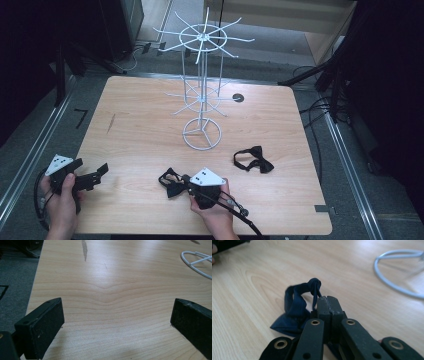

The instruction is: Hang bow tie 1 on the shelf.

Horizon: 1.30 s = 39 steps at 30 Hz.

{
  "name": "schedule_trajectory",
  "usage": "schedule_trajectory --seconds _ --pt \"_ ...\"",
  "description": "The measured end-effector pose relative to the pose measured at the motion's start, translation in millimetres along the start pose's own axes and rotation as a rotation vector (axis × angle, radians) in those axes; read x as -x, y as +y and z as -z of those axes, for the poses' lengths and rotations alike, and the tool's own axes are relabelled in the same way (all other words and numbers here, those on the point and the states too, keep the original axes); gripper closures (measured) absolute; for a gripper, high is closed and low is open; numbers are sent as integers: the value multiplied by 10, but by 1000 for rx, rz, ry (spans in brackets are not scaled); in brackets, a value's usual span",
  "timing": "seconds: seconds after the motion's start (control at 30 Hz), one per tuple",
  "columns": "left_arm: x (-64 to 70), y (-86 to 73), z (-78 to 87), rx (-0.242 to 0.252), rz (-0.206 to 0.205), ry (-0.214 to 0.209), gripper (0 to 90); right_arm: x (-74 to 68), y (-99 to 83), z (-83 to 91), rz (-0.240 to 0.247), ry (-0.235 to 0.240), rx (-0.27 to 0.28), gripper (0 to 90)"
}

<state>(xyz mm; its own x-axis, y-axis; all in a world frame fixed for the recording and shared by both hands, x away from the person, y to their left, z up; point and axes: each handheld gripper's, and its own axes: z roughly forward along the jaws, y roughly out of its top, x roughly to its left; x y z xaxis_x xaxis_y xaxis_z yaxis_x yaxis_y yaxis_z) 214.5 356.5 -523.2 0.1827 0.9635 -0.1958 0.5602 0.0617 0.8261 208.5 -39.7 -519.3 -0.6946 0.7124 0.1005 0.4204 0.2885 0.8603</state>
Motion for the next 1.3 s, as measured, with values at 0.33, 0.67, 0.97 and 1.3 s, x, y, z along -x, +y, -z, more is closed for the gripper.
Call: schedule_trajectory --seconds 0.33,0.67,0.97,1.3 --pt "4 1 -2 -3 -2 2 0 117 88 110 -54 29 53 811" --pt "3 2 -3 -4 -1 2 0 54 -15 -170 -45 29 -49 566" --pt "0 3 -4 -7 -2 1 0 65 -64 -217 -92 64 -138 861" --pt "-1 4 -6 -8 -1 0 0 101 30 -4 -46 -8 9 871"
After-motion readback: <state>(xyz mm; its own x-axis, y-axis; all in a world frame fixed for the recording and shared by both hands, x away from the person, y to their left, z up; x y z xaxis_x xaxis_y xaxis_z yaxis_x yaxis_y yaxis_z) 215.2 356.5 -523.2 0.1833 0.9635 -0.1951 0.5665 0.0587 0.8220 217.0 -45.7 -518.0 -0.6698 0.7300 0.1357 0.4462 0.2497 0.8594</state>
